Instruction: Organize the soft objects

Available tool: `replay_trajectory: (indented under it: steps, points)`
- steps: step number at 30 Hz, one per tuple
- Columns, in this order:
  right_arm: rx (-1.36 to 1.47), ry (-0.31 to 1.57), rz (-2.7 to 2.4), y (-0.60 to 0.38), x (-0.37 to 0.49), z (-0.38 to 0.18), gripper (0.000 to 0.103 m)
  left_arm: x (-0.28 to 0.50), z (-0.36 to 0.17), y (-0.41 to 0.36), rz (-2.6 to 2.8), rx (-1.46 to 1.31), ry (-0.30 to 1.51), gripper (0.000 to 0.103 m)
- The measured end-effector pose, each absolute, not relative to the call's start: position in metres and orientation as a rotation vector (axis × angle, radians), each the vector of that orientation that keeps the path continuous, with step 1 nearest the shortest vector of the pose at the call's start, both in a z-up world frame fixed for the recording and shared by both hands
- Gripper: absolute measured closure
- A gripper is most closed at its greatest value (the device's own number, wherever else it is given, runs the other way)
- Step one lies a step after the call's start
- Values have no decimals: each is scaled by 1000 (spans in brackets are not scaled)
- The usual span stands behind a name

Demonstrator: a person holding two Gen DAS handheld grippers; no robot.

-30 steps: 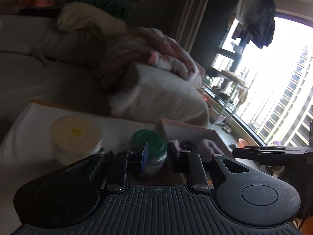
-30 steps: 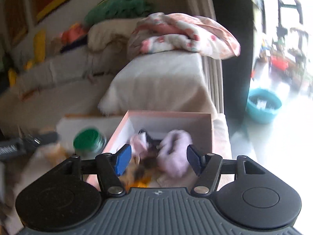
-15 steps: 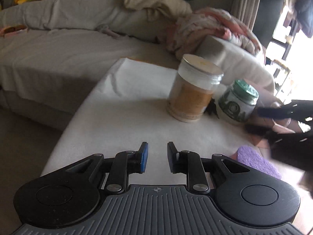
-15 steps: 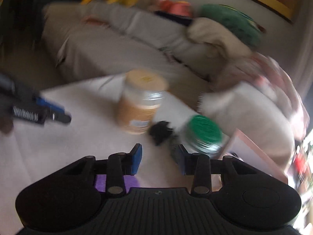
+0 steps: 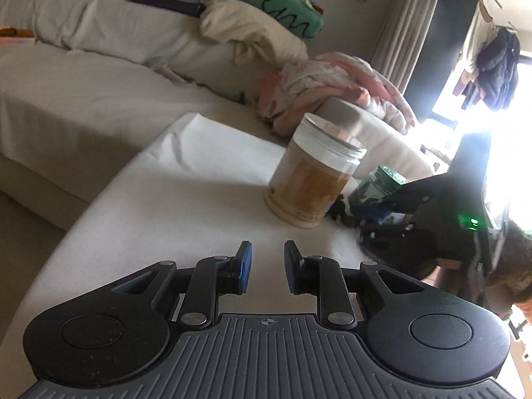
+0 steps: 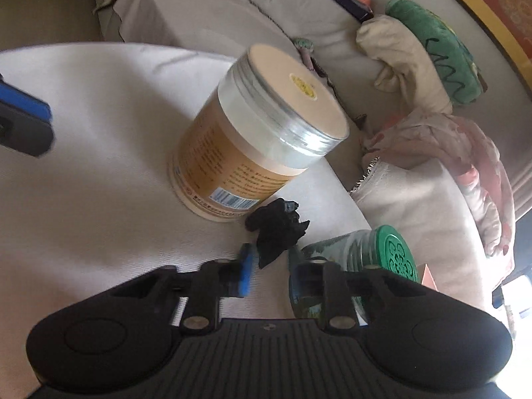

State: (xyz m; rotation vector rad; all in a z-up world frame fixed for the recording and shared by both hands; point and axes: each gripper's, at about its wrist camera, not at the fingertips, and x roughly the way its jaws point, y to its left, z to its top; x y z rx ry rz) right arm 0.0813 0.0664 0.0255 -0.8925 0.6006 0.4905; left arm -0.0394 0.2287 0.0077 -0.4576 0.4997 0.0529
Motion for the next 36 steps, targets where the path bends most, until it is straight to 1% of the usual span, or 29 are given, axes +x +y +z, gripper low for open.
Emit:
replay_trajectory:
  steps: [1, 6, 9, 13, 15, 16, 17, 19, 22, 24, 25, 26, 27, 30, 32, 34, 35, 36]
  points:
    - [-876, 606, 482, 66, 83, 26, 102, -39, 6, 230, 50, -463, 507, 79]
    - [-713, 616, 515, 46, 61, 55, 102, -40, 6, 229, 56, -469, 509, 79]
    - [-568, 644, 600, 27, 27, 75, 102, -38, 6, 229, 62, -465, 519, 79]
    - [-475, 651, 761, 17, -21, 80, 102, -41, 12, 222, 84, -424, 516, 79]
    - [-422, 673, 826, 10, -39, 77, 96, -44, 18, 218, 75, -421, 528, 79]
    - [-406, 691, 847, 7, -45, 74, 85, -47, 21, 216, 59, -422, 530, 79]
    - [-390, 698, 853, 3, -52, 71, 70, -50, 25, 213, 42, -415, 531, 79]
    - [-365, 677, 827, -10, -64, 69, 57, -53, 32, 205, 26, -373, 544, 79]
    - [-352, 643, 738, -31, -74, 68, 54, -53, 39, 191, 10, -317, 572, 79]
    - [-356, 597, 644, -44, -74, 68, 47, -49, 41, 183, -5, -299, 594, 79]
    - [-365, 567, 600, -50, -72, 67, 38, -46, 41, 178, -8, -295, 606, 79]
    - [-372, 554, 583, -52, -70, 66, 28, -44, 41, 174, -7, -293, 619, 79]
    - [-371, 559, 577, -55, -64, 64, 25, -40, 41, 171, -5, -288, 636, 79]
    - [-354, 620, 608, -58, -41, 49, 25, -33, 41, 160, 8, -254, 693, 79]
    - [-339, 631, 600, -58, -30, 38, 21, -33, 41, 156, -2, -230, 716, 79]
    - [-303, 643, 576, -63, -19, 33, 22, -32, 41, 152, 0, -216, 730, 79]
    - [-259, 654, 566, -68, -17, 33, 32, -32, 41, 152, 6, -210, 736, 79]
    - [-210, 655, 545, -75, -15, 35, 40, -32, 41, 151, 11, -205, 742, 79]
